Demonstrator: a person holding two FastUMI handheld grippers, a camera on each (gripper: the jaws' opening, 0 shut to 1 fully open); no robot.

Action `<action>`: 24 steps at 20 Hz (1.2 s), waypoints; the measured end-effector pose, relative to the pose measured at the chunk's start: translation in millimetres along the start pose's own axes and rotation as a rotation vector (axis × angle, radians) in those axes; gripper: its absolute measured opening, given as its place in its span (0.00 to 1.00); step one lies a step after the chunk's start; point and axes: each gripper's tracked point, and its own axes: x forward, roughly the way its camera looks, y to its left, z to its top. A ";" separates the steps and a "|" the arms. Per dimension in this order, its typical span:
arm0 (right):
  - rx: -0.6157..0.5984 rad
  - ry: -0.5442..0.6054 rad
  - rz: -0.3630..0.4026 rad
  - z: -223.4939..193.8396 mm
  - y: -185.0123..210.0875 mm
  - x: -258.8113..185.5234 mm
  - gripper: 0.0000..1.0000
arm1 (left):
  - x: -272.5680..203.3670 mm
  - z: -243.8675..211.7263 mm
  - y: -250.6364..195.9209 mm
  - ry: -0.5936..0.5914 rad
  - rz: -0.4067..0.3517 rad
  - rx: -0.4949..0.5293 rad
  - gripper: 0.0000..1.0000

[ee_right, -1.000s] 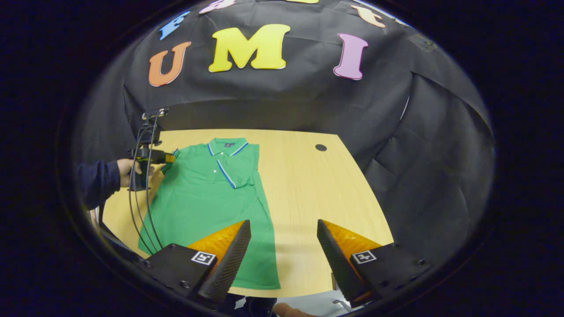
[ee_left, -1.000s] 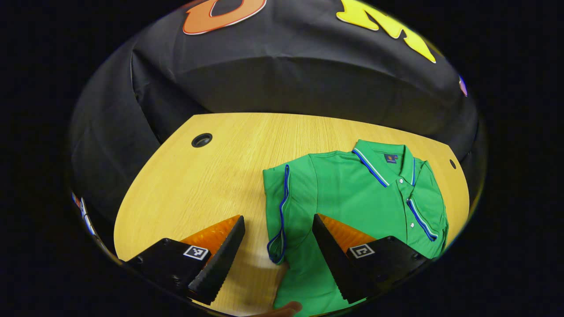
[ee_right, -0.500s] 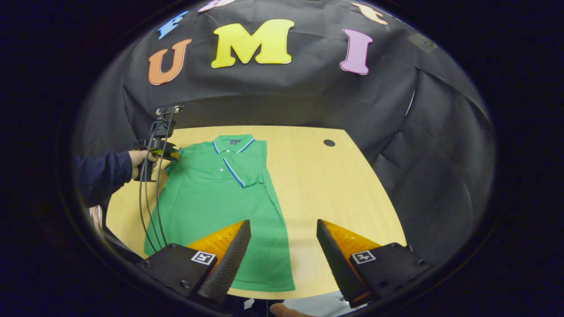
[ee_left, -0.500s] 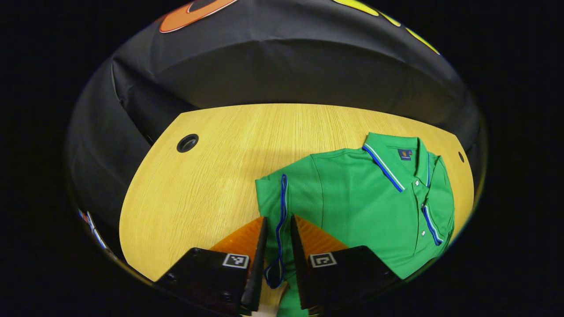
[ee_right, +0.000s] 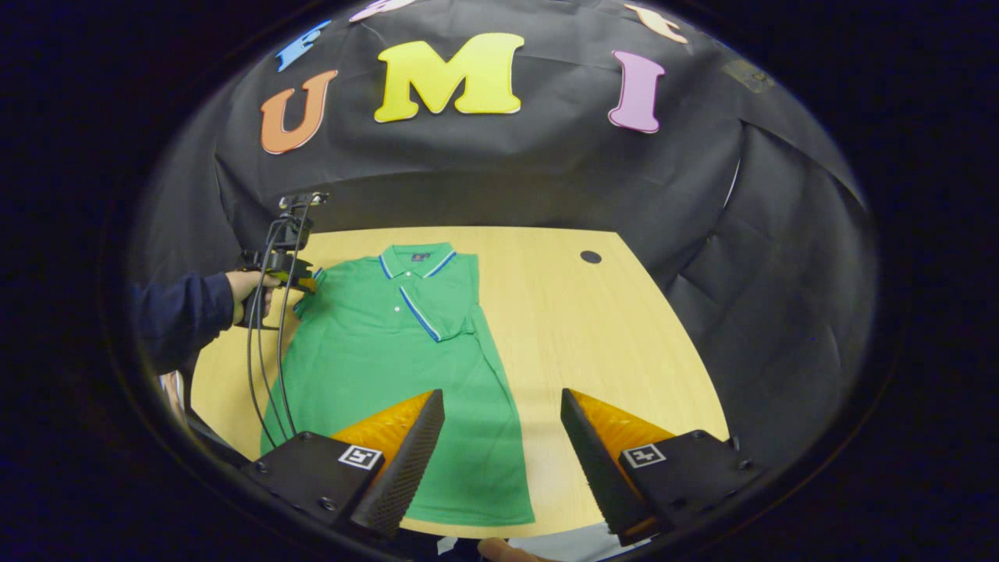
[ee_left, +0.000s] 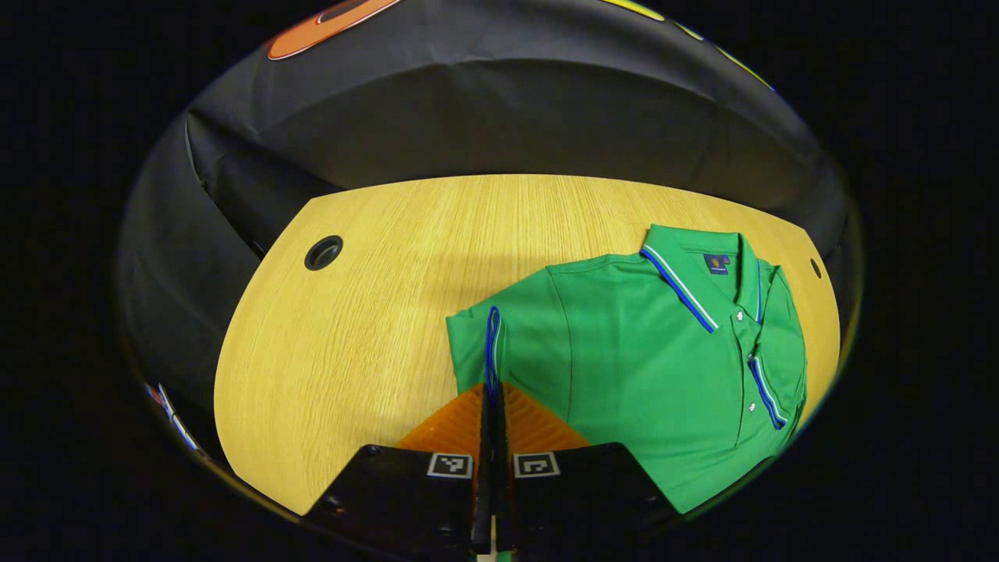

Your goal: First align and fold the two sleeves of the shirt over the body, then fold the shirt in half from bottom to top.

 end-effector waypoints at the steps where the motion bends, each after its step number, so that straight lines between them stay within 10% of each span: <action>1: 0.001 -0.004 0.002 1.9 1.4 1.8 0.95 | -2.5 1.7 -1.9 -0.005 -0.006 0.001 0.05; 24: 0.008 -0.028 -0.024 -7.1 -18.9 -13.6 0.94 | -72.6 7.7 -151.7 -0.108 -0.171 0.258 0.05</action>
